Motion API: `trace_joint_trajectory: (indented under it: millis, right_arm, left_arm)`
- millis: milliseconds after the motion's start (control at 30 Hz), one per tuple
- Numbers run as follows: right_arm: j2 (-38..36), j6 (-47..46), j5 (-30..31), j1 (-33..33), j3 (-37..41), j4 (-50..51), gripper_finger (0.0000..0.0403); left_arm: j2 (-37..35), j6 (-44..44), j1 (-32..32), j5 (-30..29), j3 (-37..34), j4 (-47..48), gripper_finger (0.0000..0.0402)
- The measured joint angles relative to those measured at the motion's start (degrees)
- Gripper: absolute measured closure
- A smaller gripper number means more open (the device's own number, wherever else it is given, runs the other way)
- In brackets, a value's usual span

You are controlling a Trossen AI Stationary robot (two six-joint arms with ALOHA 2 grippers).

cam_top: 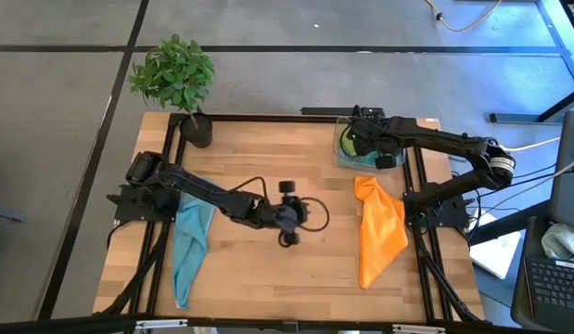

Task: Fold microfiber towels
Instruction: Put the folded green microfiber towel into the transparent bin

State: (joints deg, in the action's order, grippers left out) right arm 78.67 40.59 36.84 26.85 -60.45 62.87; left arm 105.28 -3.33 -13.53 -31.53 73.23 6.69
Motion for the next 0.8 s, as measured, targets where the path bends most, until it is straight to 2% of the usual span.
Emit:
trace_joint_trajectory:
  millis: [133, 233, 300, 500, 600, 800]
  right_arm:
    - [-0.02, -4.61, -0.93, -0.07, -0.02, 0.50, 0.0392]
    - [-0.02, -7.87, -0.95, -0.04, -0.02, 0.48, 0.0392]
    - [-0.02, -9.67, -1.24, -0.04, -0.02, 0.31, 0.0392]
    - [-1.46, -15.51, -9.68, -0.04, -0.02, -3.98, 0.0392]
    - [-3.80, -17.58, -12.93, -0.04, -0.02, -8.35, 0.0392]
    - [-8.78, -19.68, -12.98, 0.00, -0.04, -13.38, 0.0391]
  left_arm:
    - [2.55, -5.57, 3.48, 5.08, 0.00, -13.47, 0.0303]
    - [5.15, -7.85, 8.25, 11.59, 0.00, -20.02, 0.0291]
    - [6.96, -10.38, 11.33, 13.52, 0.00, -23.35, 0.0280]
    - [11.73, -19.72, 17.51, 19.95, 0.00, -39.12, 0.0250]
    - [13.86, -22.60, 19.65, 21.47, 0.00, -42.47, 0.0237]
    - [17.56, -23.87, 24.68, 21.82, 4.15, -43.28, 0.0220]
